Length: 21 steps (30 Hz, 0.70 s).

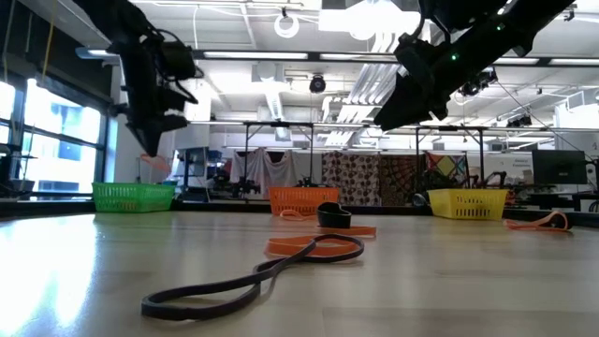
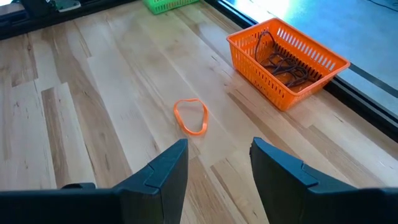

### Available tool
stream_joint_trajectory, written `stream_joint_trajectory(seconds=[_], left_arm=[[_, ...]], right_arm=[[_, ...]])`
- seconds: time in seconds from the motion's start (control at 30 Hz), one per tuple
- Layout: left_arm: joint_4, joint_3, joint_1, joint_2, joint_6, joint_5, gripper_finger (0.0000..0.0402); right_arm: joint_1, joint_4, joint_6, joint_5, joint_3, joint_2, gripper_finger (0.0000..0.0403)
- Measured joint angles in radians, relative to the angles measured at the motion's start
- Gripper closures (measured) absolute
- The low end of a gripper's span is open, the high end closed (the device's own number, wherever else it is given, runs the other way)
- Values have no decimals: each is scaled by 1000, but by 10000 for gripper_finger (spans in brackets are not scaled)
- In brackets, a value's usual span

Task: Sort rubber bands into baskets
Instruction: Put the top left orange rubber band into the green bin, then put the left black rubber band into the yellow bin

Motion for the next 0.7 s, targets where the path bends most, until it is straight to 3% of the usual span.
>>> stream_joint_trajectory(seconds=[0.23, 0.43, 0.7], left_arm=[[2, -2, 94, 108, 52, 38, 401], [47, -2, 109, 179, 79, 45, 397], [70, -2, 94, 200, 162, 64, 337]], right_arm=[[0, 0, 11, 0, 0, 0, 240], [0, -5, 11, 0, 0, 0, 240], [0, -8, 3, 0, 0, 0, 240]])
